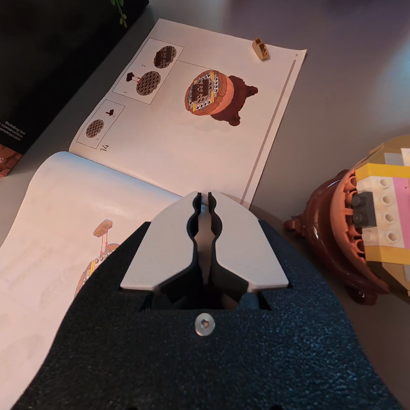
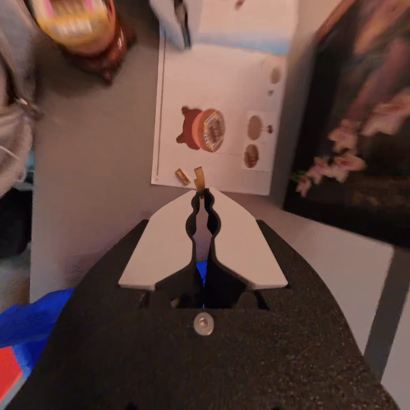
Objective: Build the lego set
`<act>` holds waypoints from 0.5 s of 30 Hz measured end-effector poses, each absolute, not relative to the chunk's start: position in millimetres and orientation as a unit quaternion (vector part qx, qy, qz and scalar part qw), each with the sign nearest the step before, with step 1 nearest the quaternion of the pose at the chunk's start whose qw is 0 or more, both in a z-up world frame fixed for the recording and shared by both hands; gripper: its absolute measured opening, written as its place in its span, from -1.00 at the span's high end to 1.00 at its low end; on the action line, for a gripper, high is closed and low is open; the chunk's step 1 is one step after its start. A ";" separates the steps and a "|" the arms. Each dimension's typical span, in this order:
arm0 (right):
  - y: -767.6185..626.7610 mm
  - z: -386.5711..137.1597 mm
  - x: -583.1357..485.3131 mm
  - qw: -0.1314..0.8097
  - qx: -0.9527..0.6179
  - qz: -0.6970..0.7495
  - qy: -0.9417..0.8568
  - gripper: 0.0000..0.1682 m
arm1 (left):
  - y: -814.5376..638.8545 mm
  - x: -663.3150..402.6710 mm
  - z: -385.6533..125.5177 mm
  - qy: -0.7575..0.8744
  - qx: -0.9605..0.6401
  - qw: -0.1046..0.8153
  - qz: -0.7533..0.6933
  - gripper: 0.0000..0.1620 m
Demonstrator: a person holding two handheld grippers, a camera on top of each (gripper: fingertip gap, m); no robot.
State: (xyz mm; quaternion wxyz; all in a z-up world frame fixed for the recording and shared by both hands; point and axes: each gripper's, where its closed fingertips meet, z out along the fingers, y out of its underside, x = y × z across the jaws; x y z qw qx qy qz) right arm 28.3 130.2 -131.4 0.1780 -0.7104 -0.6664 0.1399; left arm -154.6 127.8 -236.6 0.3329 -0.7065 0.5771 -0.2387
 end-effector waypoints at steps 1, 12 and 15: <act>130.9 -152.1 21.8 0.141 -0.707 0.125 -0.682 0.95 | 127.8 -154.7 -236.6 0.578 -0.706 0.334 -0.237 0.93; 131.7 -215.5 8.0 0.029 -0.703 0.077 -0.707 0.83 | 127.8 -154.6 -236.8 0.574 -0.709 0.328 -0.245 0.93; 141.4 -168.9 16.1 0.124 -0.729 0.102 -0.666 0.75 | 127.7 -154.6 -236.8 0.574 -0.709 0.327 -0.246 0.93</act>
